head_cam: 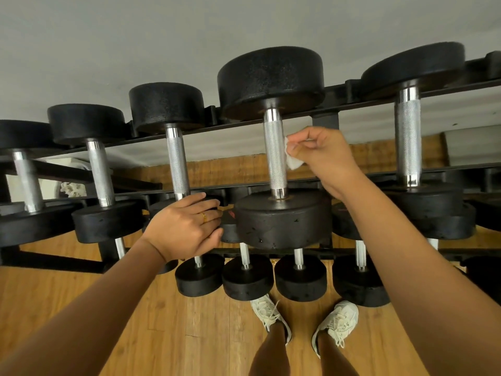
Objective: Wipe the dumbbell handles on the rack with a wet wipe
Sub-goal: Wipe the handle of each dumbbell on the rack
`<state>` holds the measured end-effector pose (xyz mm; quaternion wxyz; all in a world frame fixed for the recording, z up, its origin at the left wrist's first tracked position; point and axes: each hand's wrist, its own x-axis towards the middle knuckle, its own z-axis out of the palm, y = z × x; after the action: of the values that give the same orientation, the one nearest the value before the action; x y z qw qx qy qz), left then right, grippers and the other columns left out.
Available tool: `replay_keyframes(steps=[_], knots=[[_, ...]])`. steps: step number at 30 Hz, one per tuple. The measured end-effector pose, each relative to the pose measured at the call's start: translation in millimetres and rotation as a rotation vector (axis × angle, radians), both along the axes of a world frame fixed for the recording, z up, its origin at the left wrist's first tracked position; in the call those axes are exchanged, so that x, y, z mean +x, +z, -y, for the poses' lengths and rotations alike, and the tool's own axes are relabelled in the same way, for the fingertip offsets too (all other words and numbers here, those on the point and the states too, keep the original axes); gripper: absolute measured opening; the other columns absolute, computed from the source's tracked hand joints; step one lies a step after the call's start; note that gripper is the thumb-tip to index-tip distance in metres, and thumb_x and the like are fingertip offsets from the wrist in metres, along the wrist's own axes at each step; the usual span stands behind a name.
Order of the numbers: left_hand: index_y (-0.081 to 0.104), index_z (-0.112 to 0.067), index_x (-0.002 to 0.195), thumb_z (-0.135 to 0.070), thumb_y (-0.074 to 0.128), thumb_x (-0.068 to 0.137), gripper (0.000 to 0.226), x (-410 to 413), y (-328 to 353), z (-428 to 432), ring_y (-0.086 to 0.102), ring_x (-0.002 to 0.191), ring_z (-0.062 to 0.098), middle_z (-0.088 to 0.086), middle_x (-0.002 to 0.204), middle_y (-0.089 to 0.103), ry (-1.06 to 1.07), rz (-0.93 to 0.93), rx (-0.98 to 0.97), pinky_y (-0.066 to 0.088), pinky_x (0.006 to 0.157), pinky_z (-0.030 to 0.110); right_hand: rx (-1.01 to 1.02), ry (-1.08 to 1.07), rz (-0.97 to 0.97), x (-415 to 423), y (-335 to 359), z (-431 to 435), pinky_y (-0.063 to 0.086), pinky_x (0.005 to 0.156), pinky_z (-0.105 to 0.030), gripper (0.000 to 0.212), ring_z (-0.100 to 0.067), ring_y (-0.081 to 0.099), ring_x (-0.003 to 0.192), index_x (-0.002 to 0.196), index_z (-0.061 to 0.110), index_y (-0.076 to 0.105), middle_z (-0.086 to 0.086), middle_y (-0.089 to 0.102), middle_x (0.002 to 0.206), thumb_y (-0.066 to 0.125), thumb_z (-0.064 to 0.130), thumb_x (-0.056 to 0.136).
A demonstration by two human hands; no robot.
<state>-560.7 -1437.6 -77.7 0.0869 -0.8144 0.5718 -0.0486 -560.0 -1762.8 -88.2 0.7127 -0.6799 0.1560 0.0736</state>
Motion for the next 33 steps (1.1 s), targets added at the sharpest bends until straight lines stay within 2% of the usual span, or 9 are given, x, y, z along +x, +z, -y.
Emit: replay_keyframes(steps=[3, 6, 8, 12, 17, 21, 23, 27, 33], knots=[[0.083, -0.012, 0.1, -0.035, 0.044, 0.105, 0.045, 0, 0, 0, 0.071, 0.113, 0.023, 0.005, 0.103, 0.079, -0.005, 0.004, 0.007, 0.038, 0.116, 0.043, -0.028, -0.015, 0.026, -4, 3, -2, 0.056, 0.092, -0.028, 0.015, -0.009, 0.072, 0.092, 0.09, 0.022, 0.072, 0.005, 0.076, 0.092, 0.072, 0.007, 0.089], [0.083, -0.012, 0.099, -0.036, 0.043, 0.106, 0.046, -1, 1, 0, 0.071, 0.112, 0.023, 0.005, 0.103, 0.079, -0.009, 0.007, 0.004, 0.036, 0.116, 0.043, -0.127, 0.173, -0.025, -21, 3, 4, 0.055, 0.091, -0.027, 0.013, -0.002, 0.072, 0.088, 0.088, 0.021, 0.072, 0.012, 0.076, 0.085, 0.074, 0.008, 0.088], [0.083, -0.012, 0.098, -0.035, 0.042, 0.106, 0.047, 0, 1, 1, 0.071, 0.112, 0.023, 0.005, 0.103, 0.079, -0.012, 0.012, -0.002, 0.037, 0.115, 0.043, -0.164, 0.208, -0.03, -18, 4, 6, 0.054, 0.092, -0.028, 0.014, -0.001, 0.071, 0.087, 0.086, 0.023, 0.072, 0.014, 0.076, 0.084, 0.075, 0.009, 0.087], [0.083, -0.012, 0.096, -0.034, 0.044, 0.106, 0.046, 0, 1, 1, 0.071, 0.112, 0.023, 0.005, 0.103, 0.079, -0.018, 0.013, -0.005, 0.039, 0.114, 0.043, -0.092, 0.07, 0.027, -4, 7, 2, 0.056, 0.093, -0.032, 0.016, -0.008, 0.072, 0.09, 0.087, 0.022, 0.072, 0.006, 0.077, 0.091, 0.072, 0.006, 0.089], [0.082, -0.011, 0.098, -0.034, 0.045, 0.105, 0.045, -1, 1, 0, 0.072, 0.112, 0.024, 0.006, 0.102, 0.079, -0.015, 0.013, -0.012, 0.04, 0.113, 0.044, -0.1, 0.26, -0.095, -33, 5, 7, 0.054, 0.091, -0.026, 0.011, -0.003, 0.072, 0.089, 0.088, 0.021, 0.073, 0.009, 0.077, 0.088, 0.076, 0.011, 0.085], [0.083, -0.011, 0.097, -0.033, 0.045, 0.105, 0.044, -1, 1, 1, 0.072, 0.111, 0.024, 0.006, 0.102, 0.079, -0.018, 0.013, -0.02, 0.043, 0.111, 0.045, -0.031, 0.091, -0.063, -26, 3, 1, 0.055, 0.092, -0.028, 0.013, -0.005, 0.072, 0.09, 0.091, 0.021, 0.073, 0.008, 0.077, 0.09, 0.076, 0.009, 0.086], [0.083, -0.012, 0.096, -0.032, 0.046, 0.104, 0.043, -1, 1, 2, 0.072, 0.11, 0.024, 0.006, 0.101, 0.079, -0.019, 0.012, -0.025, 0.046, 0.11, 0.045, -0.021, 0.077, -0.063, -25, 2, -1, 0.056, 0.093, -0.03, 0.012, -0.006, 0.072, 0.091, 0.092, 0.021, 0.073, 0.007, 0.077, 0.091, 0.075, 0.01, 0.087], [0.083, -0.012, 0.095, -0.033, 0.045, 0.105, 0.044, -1, 1, 1, 0.072, 0.111, 0.024, 0.005, 0.101, 0.079, -0.02, 0.014, -0.03, 0.047, 0.106, 0.043, -0.053, 0.289, -0.152, -32, 8, 9, 0.053, 0.099, -0.034, 0.015, -0.006, 0.073, 0.092, 0.092, 0.021, 0.073, 0.008, 0.078, 0.091, 0.078, 0.01, 0.084], [0.083, -0.012, 0.095, -0.034, 0.045, 0.105, 0.045, -1, 0, 0, 0.072, 0.111, 0.023, 0.004, 0.102, 0.079, -0.018, 0.023, -0.024, 0.044, 0.106, 0.042, -0.042, 0.479, -0.234, -19, 15, 15, 0.05, 0.104, -0.044, 0.029, -0.016, 0.073, 0.097, 0.103, 0.009, 0.066, -0.001, 0.078, 0.098, 0.082, 0.009, 0.079]])
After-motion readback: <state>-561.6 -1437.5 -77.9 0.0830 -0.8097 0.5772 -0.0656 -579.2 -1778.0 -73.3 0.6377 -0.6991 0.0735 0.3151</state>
